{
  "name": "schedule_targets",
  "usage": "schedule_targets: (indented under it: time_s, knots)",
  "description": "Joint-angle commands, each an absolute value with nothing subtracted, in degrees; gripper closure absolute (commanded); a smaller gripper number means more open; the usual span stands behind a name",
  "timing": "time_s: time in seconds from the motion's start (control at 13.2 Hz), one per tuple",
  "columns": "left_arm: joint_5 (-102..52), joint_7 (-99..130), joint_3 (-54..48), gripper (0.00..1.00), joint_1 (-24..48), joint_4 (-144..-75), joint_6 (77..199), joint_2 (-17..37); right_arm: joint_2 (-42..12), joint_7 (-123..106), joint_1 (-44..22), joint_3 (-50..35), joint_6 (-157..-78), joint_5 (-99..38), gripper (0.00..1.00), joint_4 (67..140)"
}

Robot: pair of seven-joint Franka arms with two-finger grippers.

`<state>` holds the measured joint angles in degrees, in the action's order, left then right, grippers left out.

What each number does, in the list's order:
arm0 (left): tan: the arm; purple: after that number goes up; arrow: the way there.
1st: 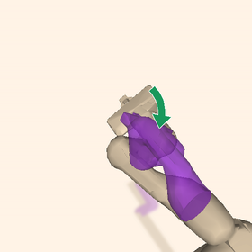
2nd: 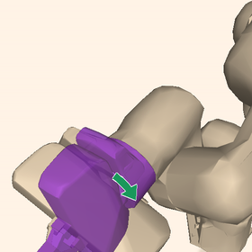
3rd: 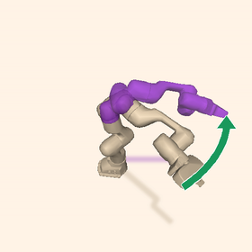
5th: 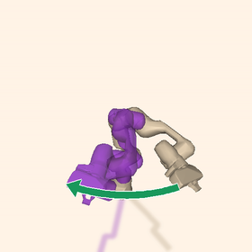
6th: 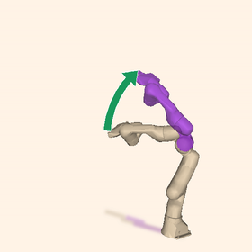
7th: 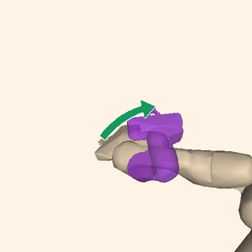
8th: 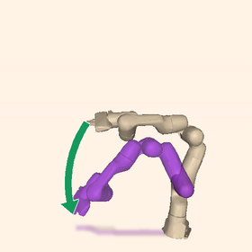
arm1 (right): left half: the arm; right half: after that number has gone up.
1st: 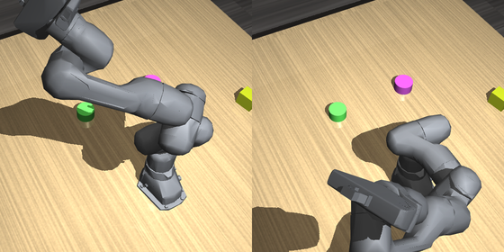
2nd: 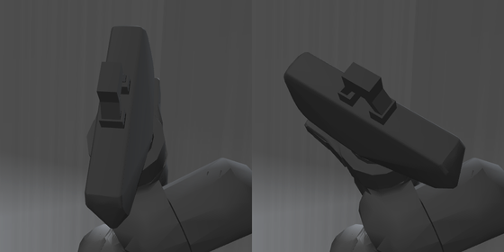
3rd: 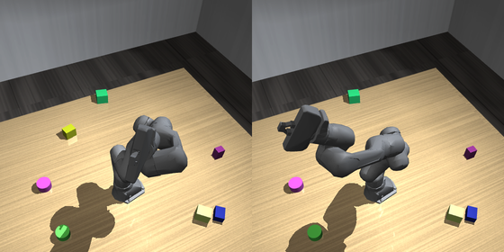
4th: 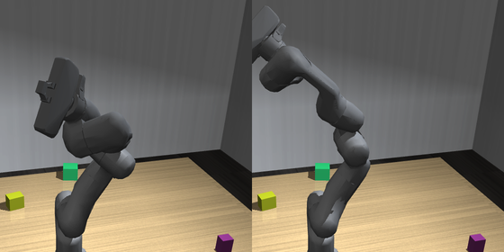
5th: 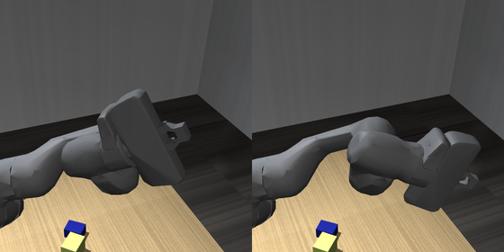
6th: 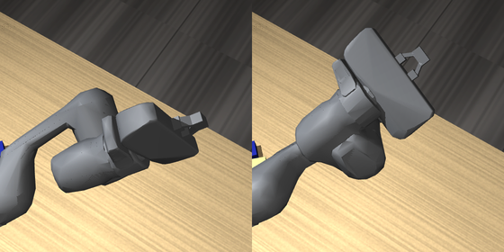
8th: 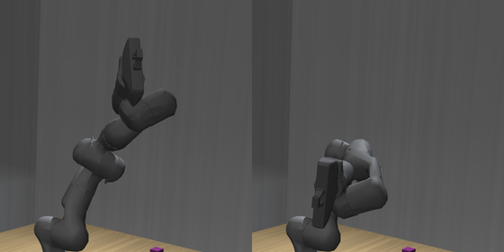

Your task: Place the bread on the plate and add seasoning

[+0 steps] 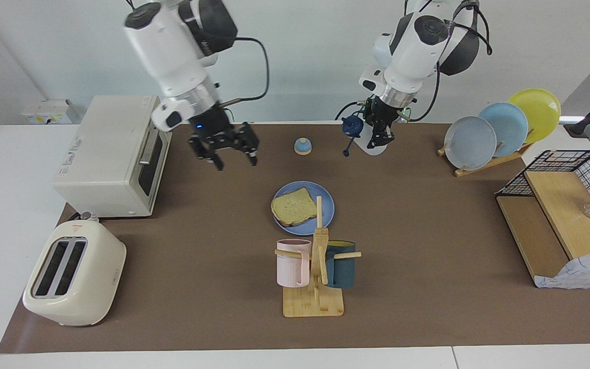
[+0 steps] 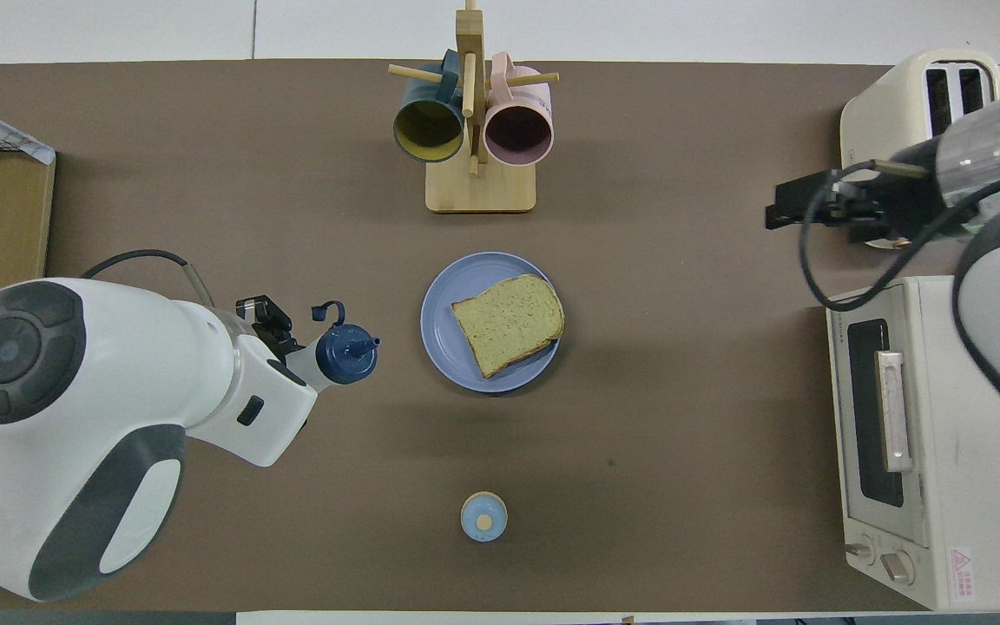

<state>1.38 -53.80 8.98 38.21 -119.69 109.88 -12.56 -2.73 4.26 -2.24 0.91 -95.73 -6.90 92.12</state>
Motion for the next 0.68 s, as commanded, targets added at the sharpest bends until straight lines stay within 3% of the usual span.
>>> schedule_targets:
  time_s: [0.0,0.61]
  knots:
    - [7.89,-49.32,6.43,1.0,39.29,-117.69,110.83,-10.91,-2.47,1.5,-2.81,0.7,-88.17,1.39,0.0,87.28]
    - [23.53,-34.72,1.32,1.0,43.23,-109.62,106.89,2.44,0.79,-2.72,-0.18,1.05,-85.61,2.02,0.0,90.88]
